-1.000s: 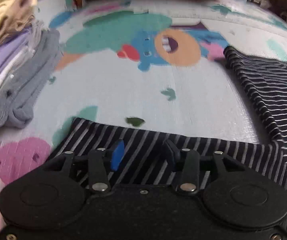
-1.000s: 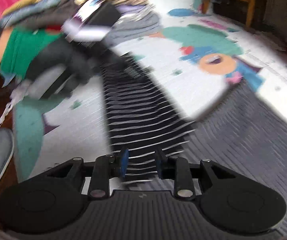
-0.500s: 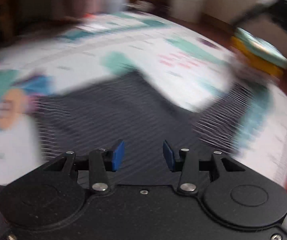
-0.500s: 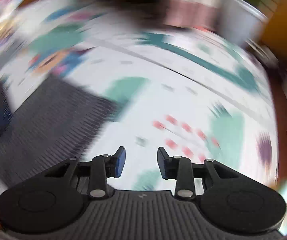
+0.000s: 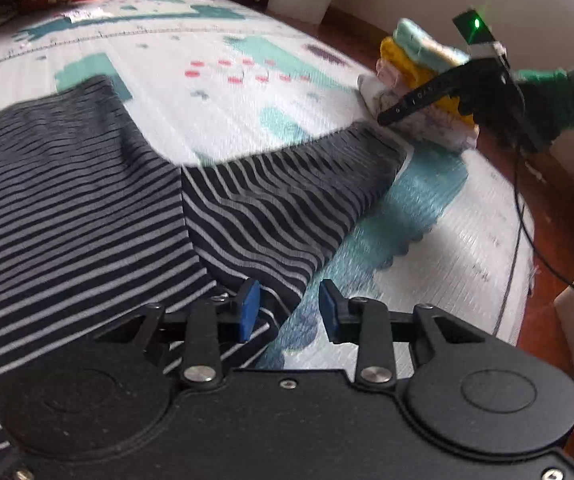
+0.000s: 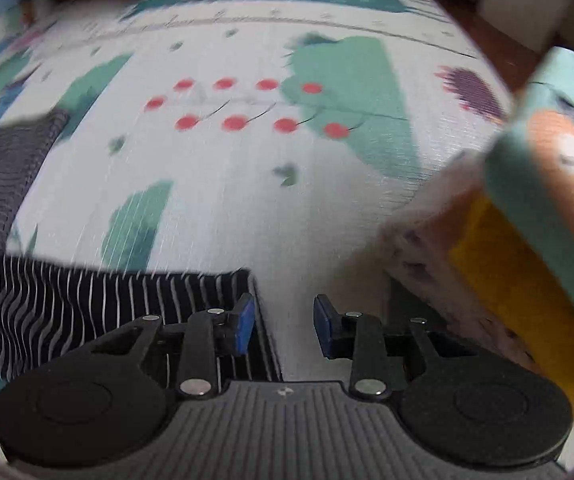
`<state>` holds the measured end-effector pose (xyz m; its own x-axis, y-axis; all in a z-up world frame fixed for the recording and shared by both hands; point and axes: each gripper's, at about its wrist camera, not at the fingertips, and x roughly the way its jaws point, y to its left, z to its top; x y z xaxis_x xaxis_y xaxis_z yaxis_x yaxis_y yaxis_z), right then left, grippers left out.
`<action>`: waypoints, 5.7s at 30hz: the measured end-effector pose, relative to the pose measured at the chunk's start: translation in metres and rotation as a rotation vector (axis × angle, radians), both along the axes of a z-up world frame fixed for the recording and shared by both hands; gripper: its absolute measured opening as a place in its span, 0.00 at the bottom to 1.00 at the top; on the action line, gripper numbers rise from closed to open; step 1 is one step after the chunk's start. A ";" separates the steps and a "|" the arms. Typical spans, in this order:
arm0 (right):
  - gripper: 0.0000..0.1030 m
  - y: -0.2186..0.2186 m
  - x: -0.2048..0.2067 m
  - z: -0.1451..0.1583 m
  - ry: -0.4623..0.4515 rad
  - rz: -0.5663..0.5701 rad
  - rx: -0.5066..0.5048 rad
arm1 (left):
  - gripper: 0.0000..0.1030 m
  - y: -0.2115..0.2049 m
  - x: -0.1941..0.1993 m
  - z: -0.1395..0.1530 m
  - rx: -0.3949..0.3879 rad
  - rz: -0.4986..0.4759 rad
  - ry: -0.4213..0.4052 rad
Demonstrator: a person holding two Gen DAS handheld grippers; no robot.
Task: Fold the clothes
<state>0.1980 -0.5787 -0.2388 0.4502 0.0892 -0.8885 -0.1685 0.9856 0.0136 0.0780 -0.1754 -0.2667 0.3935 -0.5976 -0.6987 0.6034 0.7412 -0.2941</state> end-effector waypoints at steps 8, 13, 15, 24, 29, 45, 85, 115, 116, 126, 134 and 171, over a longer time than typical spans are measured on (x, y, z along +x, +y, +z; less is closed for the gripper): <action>0.09 0.014 0.008 -0.010 0.025 0.074 0.056 | 0.32 0.000 0.001 -0.007 0.000 0.020 0.009; 0.06 0.020 0.010 -0.006 -0.045 0.038 0.002 | 0.32 0.000 -0.001 -0.009 0.005 0.022 0.015; 0.08 0.026 0.014 -0.007 -0.049 0.026 -0.038 | 0.32 -0.001 -0.002 -0.009 0.014 0.017 0.012; 0.32 0.045 0.004 0.015 -0.209 0.000 -0.067 | 0.32 0.008 -0.007 0.007 -0.032 0.040 0.002; 0.31 0.105 -0.042 0.018 -0.186 0.274 0.054 | 0.32 0.048 -0.003 0.018 -0.052 0.152 -0.012; 0.33 0.238 -0.120 0.025 -0.210 0.502 0.130 | 0.32 0.196 0.012 0.048 0.138 0.515 0.031; 0.44 0.252 -0.148 -0.055 -0.197 -0.175 0.508 | 0.41 0.163 0.113 0.048 0.034 0.511 -0.011; 0.42 0.263 -0.152 -0.087 -0.096 -0.445 0.753 | 0.35 -0.013 0.256 0.039 0.237 0.268 0.140; 0.42 0.264 -0.152 -0.088 -0.103 -0.434 0.746 | 0.34 -0.017 0.259 0.036 0.253 0.275 0.152; 0.09 0.268 -0.167 -0.083 -0.192 -0.317 0.672 | 0.06 -0.028 0.259 0.019 0.350 0.268 0.143; 0.07 0.275 -0.169 -0.061 -0.319 -0.180 0.615 | 0.05 0.033 0.256 0.045 0.085 0.354 0.186; 0.07 0.334 -0.180 -0.037 -0.276 0.441 0.250 | 0.05 0.150 0.231 0.012 -0.144 0.554 0.214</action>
<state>0.0179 -0.2449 -0.2763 0.5349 0.5131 -0.6713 -0.5929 0.7940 0.1345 0.3092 -0.0259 -0.2549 0.5328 -0.4382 -0.7240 0.0559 0.8718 -0.4866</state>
